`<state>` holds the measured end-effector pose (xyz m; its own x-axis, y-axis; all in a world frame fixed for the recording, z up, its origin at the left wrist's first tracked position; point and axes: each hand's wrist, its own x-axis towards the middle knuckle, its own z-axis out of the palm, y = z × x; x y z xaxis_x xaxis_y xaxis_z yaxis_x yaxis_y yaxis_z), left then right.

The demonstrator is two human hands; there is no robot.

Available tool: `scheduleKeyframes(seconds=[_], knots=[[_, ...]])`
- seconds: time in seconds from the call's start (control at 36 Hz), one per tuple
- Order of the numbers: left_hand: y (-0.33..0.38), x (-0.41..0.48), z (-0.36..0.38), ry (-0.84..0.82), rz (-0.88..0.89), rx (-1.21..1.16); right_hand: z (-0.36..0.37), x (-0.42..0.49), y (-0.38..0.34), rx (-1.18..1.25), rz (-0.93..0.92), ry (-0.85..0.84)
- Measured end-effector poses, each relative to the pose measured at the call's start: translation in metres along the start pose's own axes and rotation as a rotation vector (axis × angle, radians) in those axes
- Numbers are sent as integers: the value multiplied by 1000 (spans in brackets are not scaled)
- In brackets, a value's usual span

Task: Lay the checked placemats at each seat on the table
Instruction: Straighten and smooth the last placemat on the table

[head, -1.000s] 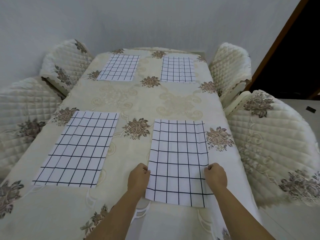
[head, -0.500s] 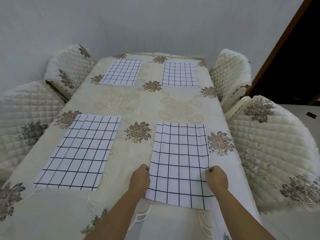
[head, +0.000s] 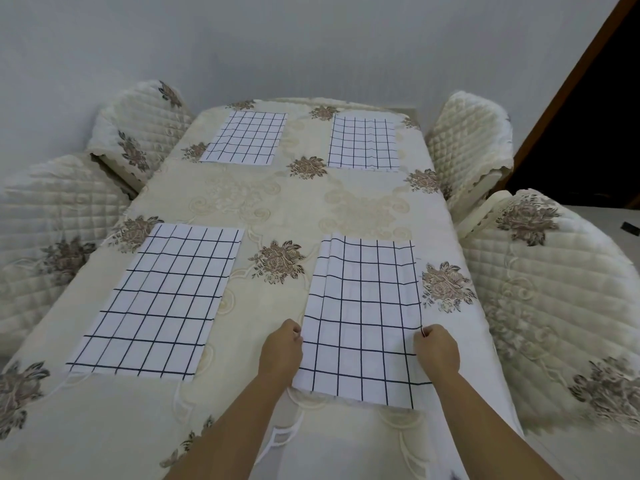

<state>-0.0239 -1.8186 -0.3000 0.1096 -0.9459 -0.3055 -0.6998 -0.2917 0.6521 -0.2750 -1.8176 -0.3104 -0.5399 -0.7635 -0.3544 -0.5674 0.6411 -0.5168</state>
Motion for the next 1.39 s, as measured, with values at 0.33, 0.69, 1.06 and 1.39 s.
scheduleKeyframes(seconds=[0.33, 0.69, 1.06, 1.39], knots=[[-5, -7, 3, 106, -64, -144, -3, -5, -5, 38, -7, 24], [4, -2, 2, 139, -164, -232, -8, -4, -13, 64, -2, 5], [0, -4, -1, 56, -124, -229, -12, 3, -1, 36, 0, -42], [-21, -22, -2, 12, -38, -97, -10, -19, 0, 2, -3, -79]])
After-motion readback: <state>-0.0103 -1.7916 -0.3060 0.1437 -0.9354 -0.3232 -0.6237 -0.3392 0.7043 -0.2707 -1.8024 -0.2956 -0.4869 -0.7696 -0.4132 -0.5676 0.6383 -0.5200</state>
